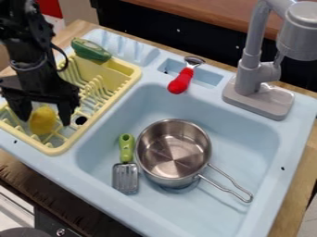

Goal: Remove the lemon from the silver pan and place it in the yellow colander

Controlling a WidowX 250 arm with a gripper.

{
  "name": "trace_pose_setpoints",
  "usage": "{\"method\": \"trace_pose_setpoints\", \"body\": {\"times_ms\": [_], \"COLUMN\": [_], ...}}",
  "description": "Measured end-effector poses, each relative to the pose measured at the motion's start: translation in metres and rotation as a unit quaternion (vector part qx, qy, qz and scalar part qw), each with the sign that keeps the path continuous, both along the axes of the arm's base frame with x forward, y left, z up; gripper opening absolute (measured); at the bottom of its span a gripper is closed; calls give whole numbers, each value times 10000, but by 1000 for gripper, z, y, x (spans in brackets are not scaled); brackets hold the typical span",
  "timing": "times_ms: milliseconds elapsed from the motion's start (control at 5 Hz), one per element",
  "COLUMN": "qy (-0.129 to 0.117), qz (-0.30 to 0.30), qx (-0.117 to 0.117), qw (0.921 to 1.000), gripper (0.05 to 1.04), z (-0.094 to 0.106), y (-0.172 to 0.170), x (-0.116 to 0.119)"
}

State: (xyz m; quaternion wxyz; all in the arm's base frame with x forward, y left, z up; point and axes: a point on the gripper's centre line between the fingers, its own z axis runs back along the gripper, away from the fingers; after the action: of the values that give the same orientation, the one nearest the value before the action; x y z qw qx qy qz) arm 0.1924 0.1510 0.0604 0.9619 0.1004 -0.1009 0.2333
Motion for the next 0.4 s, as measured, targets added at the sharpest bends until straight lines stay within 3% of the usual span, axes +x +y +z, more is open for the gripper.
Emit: {"method": "trace_pose_setpoints", "body": {"times_ms": [200,400], "qy": [-78,-343], "qz": [159,321], "qx": [-128,-60], "qw": [9998,9989], "gripper": [998,998], "z": [15,34], "y": [-3,-5], "x": [-4,-4]}}
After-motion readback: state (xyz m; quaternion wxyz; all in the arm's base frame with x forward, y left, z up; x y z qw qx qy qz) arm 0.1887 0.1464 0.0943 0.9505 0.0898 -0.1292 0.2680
